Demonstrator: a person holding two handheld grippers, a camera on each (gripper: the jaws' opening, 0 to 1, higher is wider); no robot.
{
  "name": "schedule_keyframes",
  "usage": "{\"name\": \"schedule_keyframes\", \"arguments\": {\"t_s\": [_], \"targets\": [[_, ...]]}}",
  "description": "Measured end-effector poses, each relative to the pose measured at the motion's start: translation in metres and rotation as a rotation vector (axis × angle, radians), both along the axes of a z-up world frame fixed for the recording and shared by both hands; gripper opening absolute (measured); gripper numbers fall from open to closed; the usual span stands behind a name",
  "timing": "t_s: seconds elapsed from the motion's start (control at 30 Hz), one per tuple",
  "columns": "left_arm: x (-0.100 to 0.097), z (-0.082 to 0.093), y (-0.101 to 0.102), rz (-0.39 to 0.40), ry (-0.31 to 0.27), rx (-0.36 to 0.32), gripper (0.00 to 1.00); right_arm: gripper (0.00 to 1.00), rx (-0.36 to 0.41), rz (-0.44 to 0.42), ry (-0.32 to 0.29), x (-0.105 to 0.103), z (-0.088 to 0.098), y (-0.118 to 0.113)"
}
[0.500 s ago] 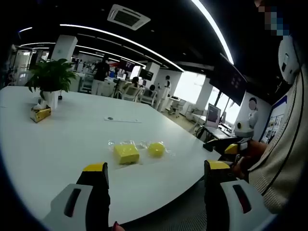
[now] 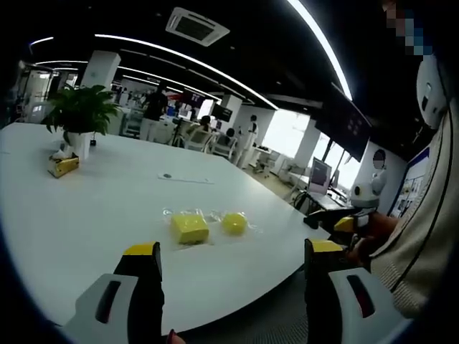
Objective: Compare the silicone blocks by pressing each to a similar depth, holding the contact briefly, and releasing to observe deformation and rebound differences across the visible hardness samples.
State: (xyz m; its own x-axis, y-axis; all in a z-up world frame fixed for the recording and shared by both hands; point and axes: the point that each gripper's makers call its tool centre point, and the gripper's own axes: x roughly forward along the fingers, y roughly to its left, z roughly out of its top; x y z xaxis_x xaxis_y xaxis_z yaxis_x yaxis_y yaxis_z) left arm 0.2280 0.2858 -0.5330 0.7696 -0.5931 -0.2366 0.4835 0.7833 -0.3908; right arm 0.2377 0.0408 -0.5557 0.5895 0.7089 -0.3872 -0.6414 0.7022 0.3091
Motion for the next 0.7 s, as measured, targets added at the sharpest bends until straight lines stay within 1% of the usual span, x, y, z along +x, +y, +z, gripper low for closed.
{"name": "schedule_keyframes", "arguments": {"t_s": [0.57, 0.7], "targets": [[0.0004, -0.0003, 0.0006, 0.005, 0.003, 0.0, 0.81, 0.75, -0.011, 0.01, 0.003, -0.0007, -0.0017, 0.0022], [0.003, 0.0001, -0.0007, 0.002, 0.004, 0.001, 0.82, 0.75, -0.009, 0.009, 0.003, 0.0006, -0.0015, 0.0021]]}}
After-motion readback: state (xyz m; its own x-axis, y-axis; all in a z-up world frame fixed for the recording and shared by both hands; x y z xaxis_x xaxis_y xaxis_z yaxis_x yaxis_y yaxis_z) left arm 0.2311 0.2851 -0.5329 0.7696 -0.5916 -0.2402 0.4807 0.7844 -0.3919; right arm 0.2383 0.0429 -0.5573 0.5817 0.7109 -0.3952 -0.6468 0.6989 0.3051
